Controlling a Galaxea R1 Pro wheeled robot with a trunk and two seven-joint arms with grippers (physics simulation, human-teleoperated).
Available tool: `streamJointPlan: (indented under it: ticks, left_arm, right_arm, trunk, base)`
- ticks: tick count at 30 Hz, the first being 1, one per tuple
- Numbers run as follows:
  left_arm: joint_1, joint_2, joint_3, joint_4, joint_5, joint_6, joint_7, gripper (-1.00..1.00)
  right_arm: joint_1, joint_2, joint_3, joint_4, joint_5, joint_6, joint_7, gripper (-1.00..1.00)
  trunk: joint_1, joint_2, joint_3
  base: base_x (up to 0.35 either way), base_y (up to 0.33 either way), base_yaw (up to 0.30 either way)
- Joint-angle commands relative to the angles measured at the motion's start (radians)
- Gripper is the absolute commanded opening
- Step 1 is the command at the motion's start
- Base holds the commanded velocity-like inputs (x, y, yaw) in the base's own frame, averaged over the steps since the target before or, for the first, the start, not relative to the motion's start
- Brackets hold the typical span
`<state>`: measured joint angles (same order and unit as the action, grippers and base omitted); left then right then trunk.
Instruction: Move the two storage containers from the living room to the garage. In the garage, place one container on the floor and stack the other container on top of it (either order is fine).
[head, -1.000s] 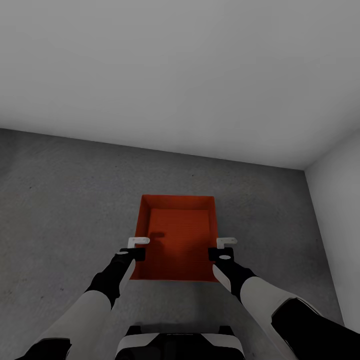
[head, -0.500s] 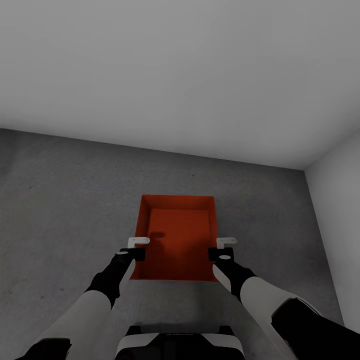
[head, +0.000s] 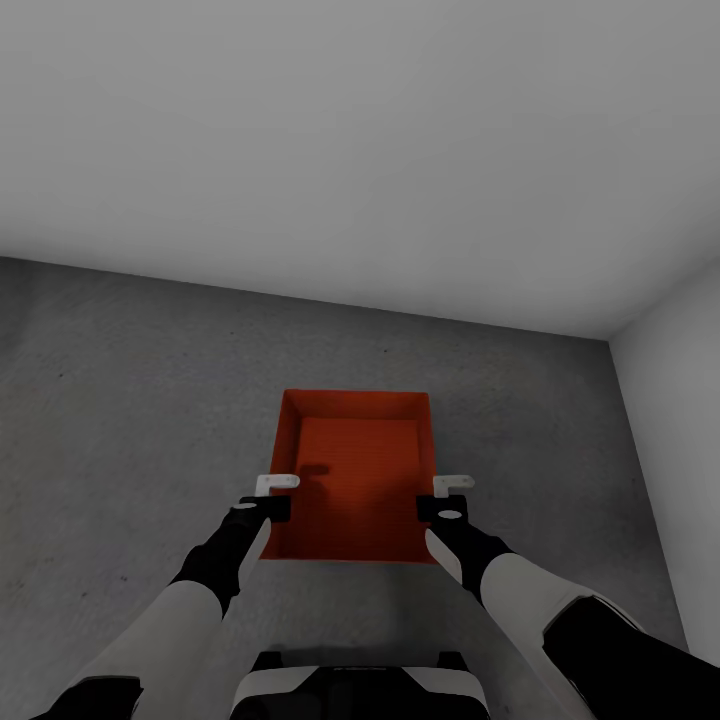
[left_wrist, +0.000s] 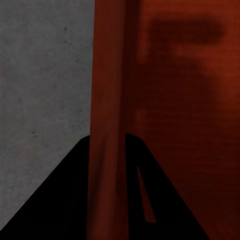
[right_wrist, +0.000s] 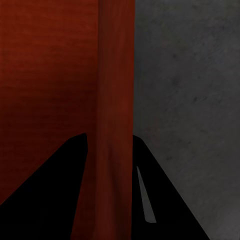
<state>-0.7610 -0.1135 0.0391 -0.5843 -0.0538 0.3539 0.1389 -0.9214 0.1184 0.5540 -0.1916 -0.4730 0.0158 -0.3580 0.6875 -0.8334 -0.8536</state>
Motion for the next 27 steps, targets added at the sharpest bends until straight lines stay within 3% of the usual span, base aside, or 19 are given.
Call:
streamJointPlan:
  ticks: [1, 22, 27]
  left_arm:
    - [0.0, -0.037, 0.017, 0.0, -0.001, 0.007, -0.002, -1.0]
    - [0.0, -0.038, 0.017, 0.001, -0.001, 0.007, -0.004, -1.0]
    - [0.0, -0.038, 0.017, 0.001, -0.001, 0.007, -0.004, -1.0]
  right_arm:
    - [-0.001, 0.009, -0.018, -0.003, 0.017, -0.011, -0.001, -1.0]
    - [-0.001, 0.007, -0.019, -0.003, 0.017, -0.011, -0.002, -1.0]
    - [-0.001, 0.007, -0.019, -0.003, 0.017, -0.011, -0.002, -1.0]
  trunk:
    - [0.0, -0.001, -0.001]
    - [0.0, -0.001, -0.001]
    - [0.019, -0.036, -0.016]
  base:
    - [0.0, 0.0, 0.0]
    - [0.0, 0.0, 0.0]
    - [0.0, 0.0, 0.0]
